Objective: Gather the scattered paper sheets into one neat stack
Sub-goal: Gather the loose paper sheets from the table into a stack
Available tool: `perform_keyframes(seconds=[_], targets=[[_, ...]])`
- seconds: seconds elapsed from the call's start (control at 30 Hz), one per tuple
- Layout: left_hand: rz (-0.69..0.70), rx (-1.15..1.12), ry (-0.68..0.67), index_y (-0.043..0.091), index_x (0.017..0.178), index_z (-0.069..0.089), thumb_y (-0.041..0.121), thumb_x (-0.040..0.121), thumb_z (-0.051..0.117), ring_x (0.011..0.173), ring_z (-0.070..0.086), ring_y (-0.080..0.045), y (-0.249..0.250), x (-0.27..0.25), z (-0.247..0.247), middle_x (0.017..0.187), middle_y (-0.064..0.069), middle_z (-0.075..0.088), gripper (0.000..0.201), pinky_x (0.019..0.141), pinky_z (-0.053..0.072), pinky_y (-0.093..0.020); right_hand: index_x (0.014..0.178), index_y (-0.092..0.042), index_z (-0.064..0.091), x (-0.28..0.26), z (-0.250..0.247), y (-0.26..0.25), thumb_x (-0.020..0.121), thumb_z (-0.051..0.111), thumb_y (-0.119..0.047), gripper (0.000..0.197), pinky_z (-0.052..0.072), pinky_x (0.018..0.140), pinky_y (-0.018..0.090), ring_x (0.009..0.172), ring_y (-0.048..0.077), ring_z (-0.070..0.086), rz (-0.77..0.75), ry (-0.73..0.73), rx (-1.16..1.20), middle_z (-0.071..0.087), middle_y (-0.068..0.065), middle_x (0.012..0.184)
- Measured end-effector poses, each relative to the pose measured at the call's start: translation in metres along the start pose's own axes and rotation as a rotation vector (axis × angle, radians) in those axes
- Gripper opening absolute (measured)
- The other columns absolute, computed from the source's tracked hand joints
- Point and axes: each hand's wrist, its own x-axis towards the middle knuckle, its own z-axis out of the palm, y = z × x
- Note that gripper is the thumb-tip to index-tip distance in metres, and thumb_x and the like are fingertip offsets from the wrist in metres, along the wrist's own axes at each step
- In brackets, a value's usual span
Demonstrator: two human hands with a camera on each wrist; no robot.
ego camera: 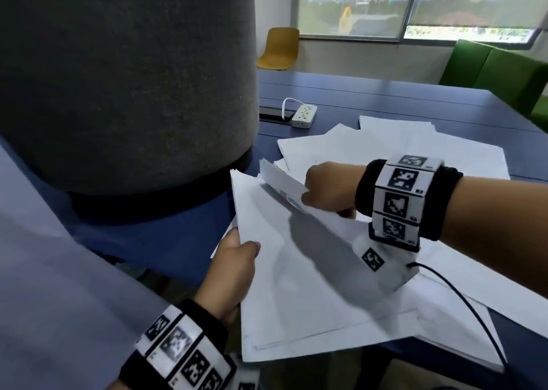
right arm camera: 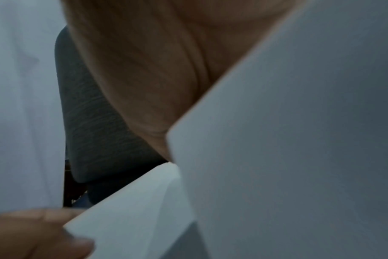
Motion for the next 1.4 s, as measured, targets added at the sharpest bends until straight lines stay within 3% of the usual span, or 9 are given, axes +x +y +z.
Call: perform_keyframes(seconds=[0.17,0.33,0.57,0.63,0.73,0.87,1.0,1.23,1.4], targets=[[0.022,-0.003,-0.011,0.016,0.112,0.065,-0.003,0.085,0.039,0.093,0.070,-0.035,0.000,0.001,0.001,0.100,-0.013,0.074,0.041,0.082,0.058,-0.048,0.056,-0.003,0.054,0.002,0.022,-0.026,0.089,0.042,-0.007,0.035,0.049,0.056,0.024,0.030,0.017,0.047,0.070,-0.174,0.323,0.055,0.006,0.042],[0.046,-0.001,-0.031,0.017,0.111,0.066,-0.001,0.090,0.038,0.087,0.069,-0.032,0.006,-0.004,0.001,0.099,-0.013,0.074,0.039,0.077,0.056,-0.046,0.088,0.002,0.043,0.000,0.030,-0.049,0.099,0.034,-0.016,0.023,0.053,0.042,0.026,0.035,0.024,0.059,0.153,-0.372,0.763,0.060,0.019,0.043],[0.046,-0.026,-0.051,0.015,0.097,0.066,0.031,0.094,0.051,0.084,0.069,-0.021,0.011,-0.010,0.003,0.089,-0.002,0.073,0.023,0.075,0.054,-0.036,0.085,0.000,0.045,0.001,0.030,-0.059,0.102,0.029,-0.017,0.029,0.055,0.042,0.027,0.042,0.025,0.060,0.219,-0.414,1.129,0.056,0.017,0.057],[0.059,-0.047,-0.085,0.011,0.093,0.065,0.021,0.094,0.053,0.073,0.064,-0.021,0.012,-0.012,0.003,0.079,-0.005,0.067,0.015,0.064,0.052,-0.031,0.087,0.003,0.047,0.000,0.030,-0.062,0.103,0.030,-0.019,0.033,0.058,0.049,0.033,0.050,0.029,0.061,0.232,-0.397,1.197,0.059,0.018,0.057],[0.062,-0.100,-0.134,0.007,0.112,0.064,0.004,0.095,0.055,0.081,0.070,-0.024,0.012,-0.012,0.004,0.096,-0.013,0.074,0.019,0.067,0.057,-0.030,0.090,0.001,0.047,-0.001,0.032,-0.063,0.104,0.031,-0.034,0.041,0.055,0.073,0.041,0.062,0.032,0.061,0.241,-0.432,1.252,0.056,0.019,0.067],[0.053,-0.095,-0.129,0.008,0.121,0.062,-0.008,0.092,0.050,0.092,0.073,-0.024,0.008,-0.007,0.001,0.105,-0.011,0.076,0.036,0.071,0.057,-0.031,0.098,-0.001,0.047,-0.001,0.030,-0.062,0.101,0.034,-0.044,0.045,0.047,0.102,0.045,0.073,0.036,0.061,0.258,-0.467,1.263,0.052,0.019,0.076],[0.059,-0.008,-0.100,0.013,0.121,0.061,-0.007,0.093,0.047,0.096,0.073,-0.030,0.008,-0.007,0.000,0.106,-0.012,0.075,0.038,0.080,0.060,-0.041,0.115,0.000,0.045,-0.010,0.024,-0.056,0.102,0.036,-0.038,0.041,0.053,0.089,0.050,0.085,0.043,0.061,0.253,-0.403,1.302,0.052,0.026,0.096],[-0.047,0.051,-0.082,0.024,0.122,0.059,0.009,0.098,0.043,0.102,0.070,-0.029,0.006,-0.006,-0.002,0.115,-0.005,0.072,0.033,0.089,0.056,-0.051,0.103,-0.002,0.054,-0.020,0.007,-0.021,0.100,0.041,-0.033,0.033,0.056,0.077,0.046,0.081,0.038,0.065,0.215,-0.234,1.028,0.063,0.021,0.096],[-0.013,0.061,-0.061,0.028,0.116,0.065,0.014,0.083,0.044,0.103,0.069,-0.029,0.005,-0.005,-0.003,0.111,-0.001,0.074,0.042,0.091,0.055,-0.054,0.097,-0.005,0.062,-0.009,-0.009,0.031,0.093,0.050,-0.019,0.019,0.058,0.073,0.038,0.076,0.031,0.067,0.135,0.055,0.422,0.067,0.008,0.083]])
